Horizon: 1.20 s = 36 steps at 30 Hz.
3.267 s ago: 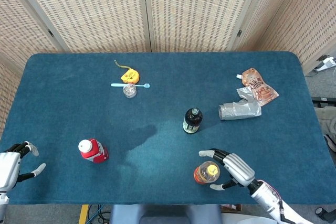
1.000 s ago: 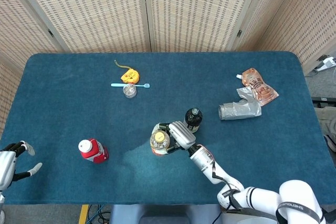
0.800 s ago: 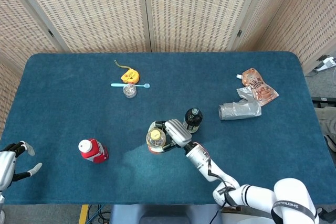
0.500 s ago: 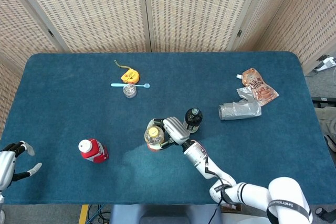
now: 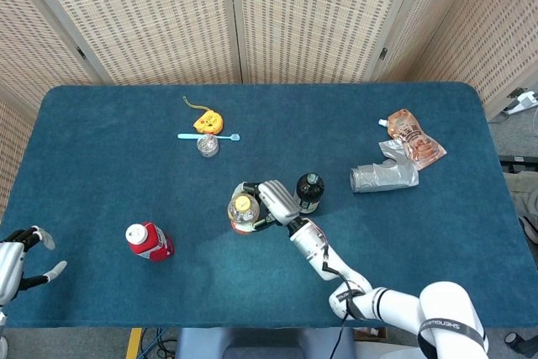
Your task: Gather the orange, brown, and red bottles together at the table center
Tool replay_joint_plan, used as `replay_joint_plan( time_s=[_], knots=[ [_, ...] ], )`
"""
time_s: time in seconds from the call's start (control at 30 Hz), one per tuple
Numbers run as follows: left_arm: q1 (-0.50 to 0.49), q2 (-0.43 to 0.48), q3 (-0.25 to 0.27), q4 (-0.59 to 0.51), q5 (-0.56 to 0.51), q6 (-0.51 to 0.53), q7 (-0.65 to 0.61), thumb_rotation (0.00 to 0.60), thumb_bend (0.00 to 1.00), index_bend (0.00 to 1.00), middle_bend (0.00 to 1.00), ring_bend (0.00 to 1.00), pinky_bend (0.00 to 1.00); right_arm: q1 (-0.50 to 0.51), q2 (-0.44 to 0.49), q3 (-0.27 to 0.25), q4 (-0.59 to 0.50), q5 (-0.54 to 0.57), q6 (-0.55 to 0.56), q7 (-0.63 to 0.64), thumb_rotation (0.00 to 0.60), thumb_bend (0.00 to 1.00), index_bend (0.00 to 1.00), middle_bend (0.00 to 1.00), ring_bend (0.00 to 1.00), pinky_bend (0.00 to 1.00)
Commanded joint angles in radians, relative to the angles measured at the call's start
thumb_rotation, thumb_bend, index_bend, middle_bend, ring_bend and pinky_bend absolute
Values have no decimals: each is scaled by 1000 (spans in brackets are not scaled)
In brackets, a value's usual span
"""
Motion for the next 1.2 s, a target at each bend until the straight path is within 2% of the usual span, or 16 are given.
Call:
replay_joint_plan(
  time_s=[0.03,0.43,0.63,0.7,0.9,1.0,1.2],
  knots=[
    [0,0,0,0,0,0,1,600,135,549,454,411,611,5,-6,-1,13,5,-1,0,600,70,577,623,570,609],
    [0,0,0,-1,0,-1,1,600,135,549,454,411,611,15,-23,-11,64,24,-16,9,600,71,577,618,570,609],
    [-1,0,0,0,-2,-2,0,600,134,549,454,411,611,18,-28,-22,84,21,-19,25,600,67,570,540,520,609],
    [0,-1,0,0,-1,-2,1,600,134,549,454,411,611,20,-28,-26,88,18,-18,32,600,52,518,488,484,609],
    [-1,-1,1,1,0,-3,2,600,135,549,454,411,611,22,-18,-30,81,14,-13,45,600,0,268,326,358,576],
    [-1,-2,1,1,0,-3,4,600,135,549,454,411,611,21,-12,-30,74,14,-7,45,600,0,204,283,312,522],
    [-2,-3,2,1,1,-5,8,600,135,549,454,411,611,18,9,-30,42,14,2,32,600,0,147,234,250,436]
  ],
)
